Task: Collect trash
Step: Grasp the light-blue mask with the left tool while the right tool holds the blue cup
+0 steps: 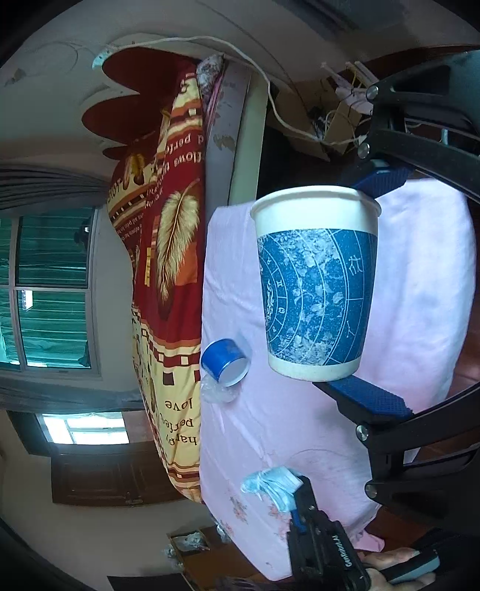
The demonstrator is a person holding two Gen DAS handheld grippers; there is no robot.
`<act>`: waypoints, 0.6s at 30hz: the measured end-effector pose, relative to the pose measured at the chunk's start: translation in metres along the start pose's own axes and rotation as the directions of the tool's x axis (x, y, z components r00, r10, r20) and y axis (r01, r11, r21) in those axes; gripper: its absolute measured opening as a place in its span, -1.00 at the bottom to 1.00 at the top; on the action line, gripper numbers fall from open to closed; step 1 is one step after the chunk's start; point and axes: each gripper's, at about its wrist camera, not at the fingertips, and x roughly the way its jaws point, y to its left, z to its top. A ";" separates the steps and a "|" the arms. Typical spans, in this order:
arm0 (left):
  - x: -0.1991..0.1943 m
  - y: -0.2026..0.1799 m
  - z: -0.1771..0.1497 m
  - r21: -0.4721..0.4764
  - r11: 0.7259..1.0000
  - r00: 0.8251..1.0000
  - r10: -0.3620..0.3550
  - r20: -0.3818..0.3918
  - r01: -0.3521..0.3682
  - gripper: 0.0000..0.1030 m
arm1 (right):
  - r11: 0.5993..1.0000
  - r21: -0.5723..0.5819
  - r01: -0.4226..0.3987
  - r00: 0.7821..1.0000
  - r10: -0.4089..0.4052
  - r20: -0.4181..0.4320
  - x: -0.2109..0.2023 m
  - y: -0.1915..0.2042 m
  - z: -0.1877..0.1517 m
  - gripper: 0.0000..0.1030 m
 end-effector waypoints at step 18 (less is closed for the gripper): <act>0.022 -0.126 -0.013 0.163 0.974 0.987 -0.151 -0.055 0.158 -0.77 | 0.985 0.122 0.123 0.992 -0.122 -0.021 -0.058 -0.085 -0.057 0.68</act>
